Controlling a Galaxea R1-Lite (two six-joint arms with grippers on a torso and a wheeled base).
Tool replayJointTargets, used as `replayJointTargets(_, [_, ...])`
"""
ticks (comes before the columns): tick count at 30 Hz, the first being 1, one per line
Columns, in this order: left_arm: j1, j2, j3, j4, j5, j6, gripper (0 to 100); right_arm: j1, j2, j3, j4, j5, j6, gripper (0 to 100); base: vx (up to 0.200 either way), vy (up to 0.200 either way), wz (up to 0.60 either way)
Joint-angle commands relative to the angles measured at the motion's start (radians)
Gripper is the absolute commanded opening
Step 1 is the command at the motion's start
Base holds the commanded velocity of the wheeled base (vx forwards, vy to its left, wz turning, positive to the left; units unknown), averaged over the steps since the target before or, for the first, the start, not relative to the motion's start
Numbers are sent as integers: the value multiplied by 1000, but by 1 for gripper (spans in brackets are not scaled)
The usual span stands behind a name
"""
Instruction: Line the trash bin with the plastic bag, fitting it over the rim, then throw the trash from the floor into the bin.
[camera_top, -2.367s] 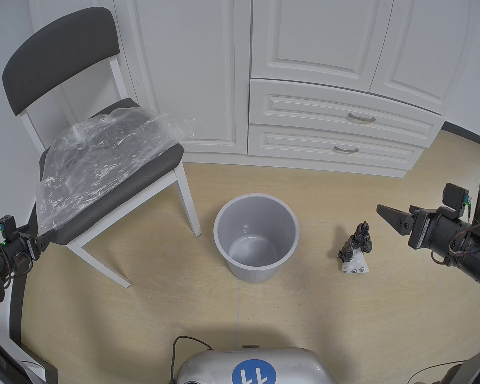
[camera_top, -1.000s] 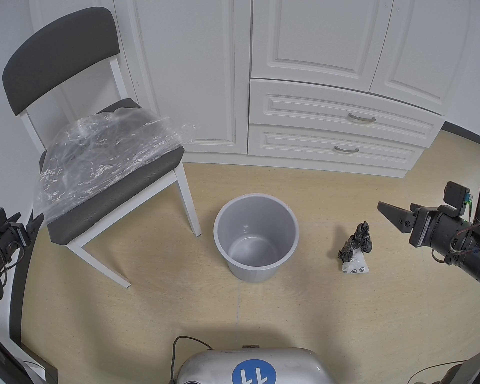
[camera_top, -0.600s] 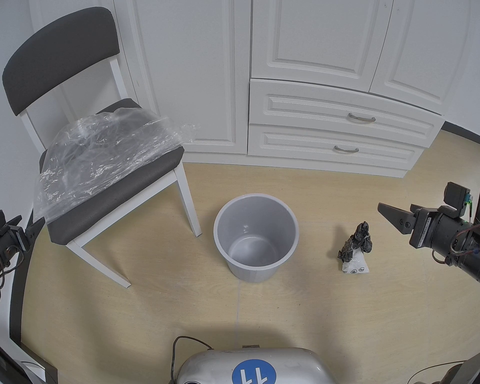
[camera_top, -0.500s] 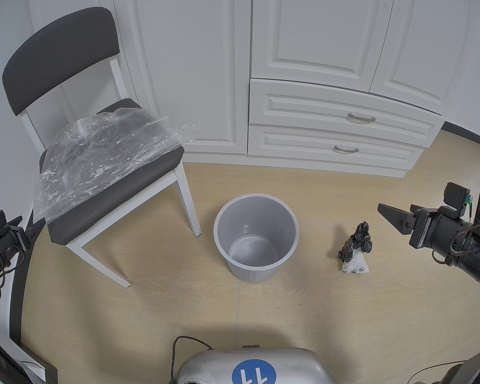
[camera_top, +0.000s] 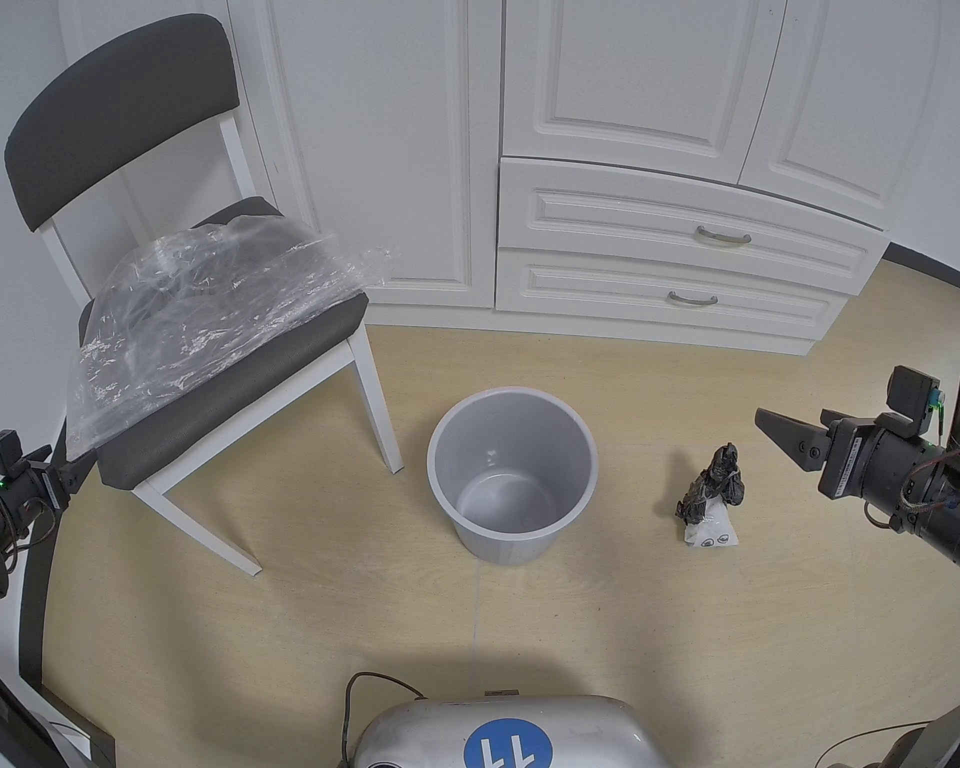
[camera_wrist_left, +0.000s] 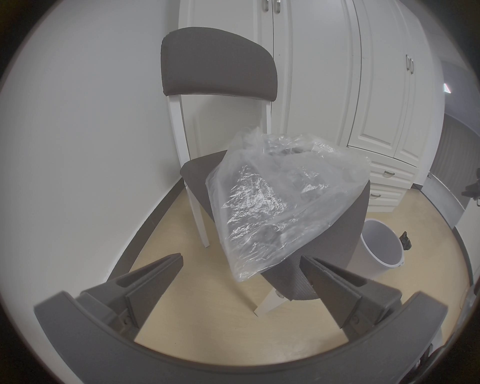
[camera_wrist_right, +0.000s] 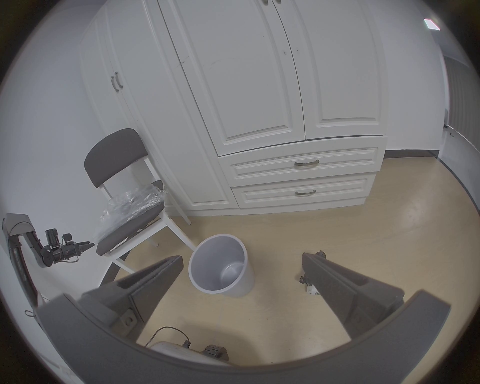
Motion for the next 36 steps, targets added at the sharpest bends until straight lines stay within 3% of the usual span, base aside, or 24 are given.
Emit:
replayJointTargets(1, [0,31,-6,0,0,3,100,0,2,0,-1,0,1,100,0,0,0])
replayJointTargets(9, [0,61,-34,-6,26,3,100,0,5,0,-1,2,3,100,0,0,0])
replayJointTargets(10, [-3,75,-51,-9,83,2,100,0,3,0,-1,2,3,100,0,0,0])
replayJointTargets(13, [-9,78,-65,-11,126,-3,100,-1,5,0,-2,2,3,100,0,0,0])
replayJointTargets(21, [-14,75,-95,-13,132,-35,100,0,3,-2,-7,2,3,100,0,0,0])
replayJointTargets(27, [-26,66,-101,-85,132,-142,100,-1,8,-2,-11,2,3,100,0,0,0])
replayJointTargets(36, [-40,75,-88,-115,132,-144,100,-1,5,-2,-10,2,3,100,0,0,0])
